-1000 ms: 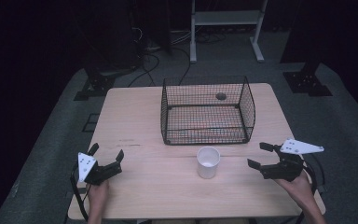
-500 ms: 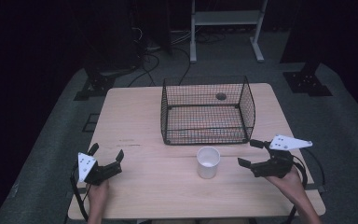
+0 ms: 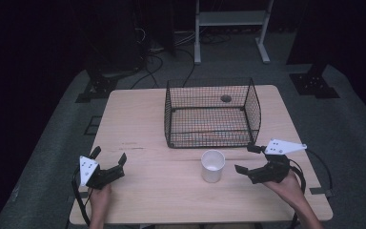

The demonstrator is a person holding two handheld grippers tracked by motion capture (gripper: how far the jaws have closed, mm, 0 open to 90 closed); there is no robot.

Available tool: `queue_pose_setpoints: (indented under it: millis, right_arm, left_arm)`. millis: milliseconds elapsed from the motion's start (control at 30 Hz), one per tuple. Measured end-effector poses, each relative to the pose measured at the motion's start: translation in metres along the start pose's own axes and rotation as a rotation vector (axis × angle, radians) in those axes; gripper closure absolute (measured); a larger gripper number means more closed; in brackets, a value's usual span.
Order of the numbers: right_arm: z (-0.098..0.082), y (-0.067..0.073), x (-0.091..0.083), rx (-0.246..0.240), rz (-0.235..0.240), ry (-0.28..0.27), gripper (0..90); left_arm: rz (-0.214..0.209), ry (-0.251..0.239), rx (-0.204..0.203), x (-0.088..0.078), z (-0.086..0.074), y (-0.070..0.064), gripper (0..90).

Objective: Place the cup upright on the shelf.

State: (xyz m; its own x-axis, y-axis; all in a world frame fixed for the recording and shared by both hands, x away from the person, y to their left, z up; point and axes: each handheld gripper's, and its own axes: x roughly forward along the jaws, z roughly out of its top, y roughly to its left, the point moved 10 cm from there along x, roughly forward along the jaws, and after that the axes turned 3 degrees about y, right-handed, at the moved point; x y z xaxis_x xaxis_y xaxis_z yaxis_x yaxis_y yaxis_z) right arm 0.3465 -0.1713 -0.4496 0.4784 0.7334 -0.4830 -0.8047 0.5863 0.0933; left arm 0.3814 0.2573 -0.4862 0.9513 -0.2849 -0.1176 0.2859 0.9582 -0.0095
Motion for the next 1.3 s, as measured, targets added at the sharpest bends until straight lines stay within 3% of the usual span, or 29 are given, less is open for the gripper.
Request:
queue_pose_setpoints:
  millis: [533,1300]
  right_arm:
    - [-0.003,0.025,0.025,-0.027,0.056,0.045,3.1]
    - [-0.002,0.034,0.055,-0.040,0.061,0.081,2.6]
  left_arm:
    - [-0.002,-0.003,-0.005,0.000,0.000,0.000,0.0]
    - [-0.004,-0.004,-0.005,0.000,0.000,0.000,0.0]
